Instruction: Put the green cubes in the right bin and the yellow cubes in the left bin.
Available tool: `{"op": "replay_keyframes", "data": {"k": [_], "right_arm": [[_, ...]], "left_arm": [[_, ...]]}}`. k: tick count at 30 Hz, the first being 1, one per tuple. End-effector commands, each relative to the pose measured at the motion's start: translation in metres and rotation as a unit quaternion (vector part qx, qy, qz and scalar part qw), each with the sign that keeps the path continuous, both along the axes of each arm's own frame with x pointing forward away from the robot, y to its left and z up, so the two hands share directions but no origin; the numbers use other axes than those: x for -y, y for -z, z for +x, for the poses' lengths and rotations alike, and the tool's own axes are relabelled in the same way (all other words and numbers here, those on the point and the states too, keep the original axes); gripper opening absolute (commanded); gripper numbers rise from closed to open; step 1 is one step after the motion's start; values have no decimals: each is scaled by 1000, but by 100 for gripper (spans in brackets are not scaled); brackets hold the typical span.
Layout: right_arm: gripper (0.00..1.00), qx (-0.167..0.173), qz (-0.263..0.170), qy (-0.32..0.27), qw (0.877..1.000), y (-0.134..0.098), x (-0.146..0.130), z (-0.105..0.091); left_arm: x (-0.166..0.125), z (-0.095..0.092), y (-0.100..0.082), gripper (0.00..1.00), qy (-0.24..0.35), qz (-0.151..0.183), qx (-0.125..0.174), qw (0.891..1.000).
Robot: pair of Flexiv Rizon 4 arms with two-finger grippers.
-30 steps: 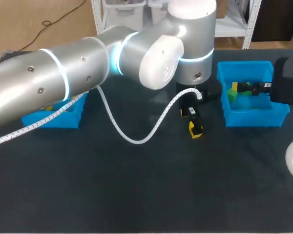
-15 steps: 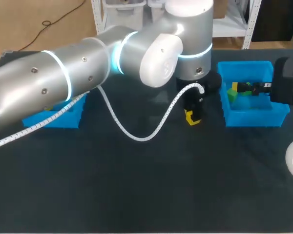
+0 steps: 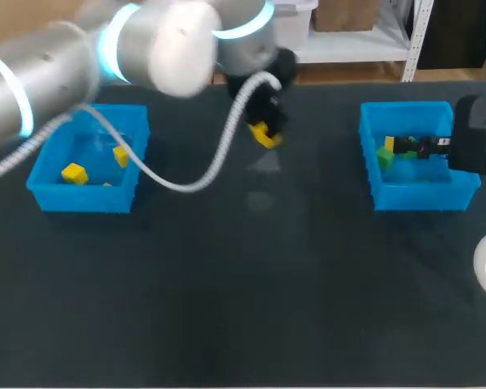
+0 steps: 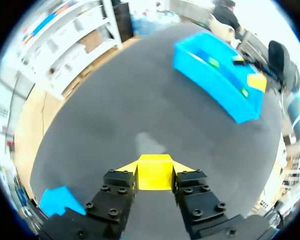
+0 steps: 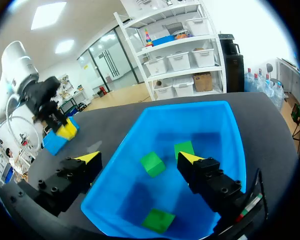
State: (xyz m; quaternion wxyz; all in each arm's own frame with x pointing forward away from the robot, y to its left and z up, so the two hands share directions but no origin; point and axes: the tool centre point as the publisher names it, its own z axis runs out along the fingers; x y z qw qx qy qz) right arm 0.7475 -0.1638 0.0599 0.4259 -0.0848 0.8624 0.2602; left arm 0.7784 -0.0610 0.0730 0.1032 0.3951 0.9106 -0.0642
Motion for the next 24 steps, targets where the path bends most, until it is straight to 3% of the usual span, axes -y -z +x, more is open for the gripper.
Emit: {"op": "replay_keyframes", "data": {"k": [1,6,12,15,24], "right_arm": [[100,-1,2,-2,1000,-1,1,0],[100,-1,2,-2,1000,-1,1,0],[100,-1,2,-2,1000,-1,1,0],[100,-1,2,-2,1000,-1,1,0],[100,-1,2,-2,1000,-1,1,0]], "left_arm": [[-105,-9,-37,0,-129,-95,87,983],[-184,1,-48,0,-216,-84,110,966],[-250,-5,-43,0,-284,-48,115,951],[-266,-10,-35,0,-297,-27,106,949],[-279,-15,-17,0,-320,-19,79,944]]}}
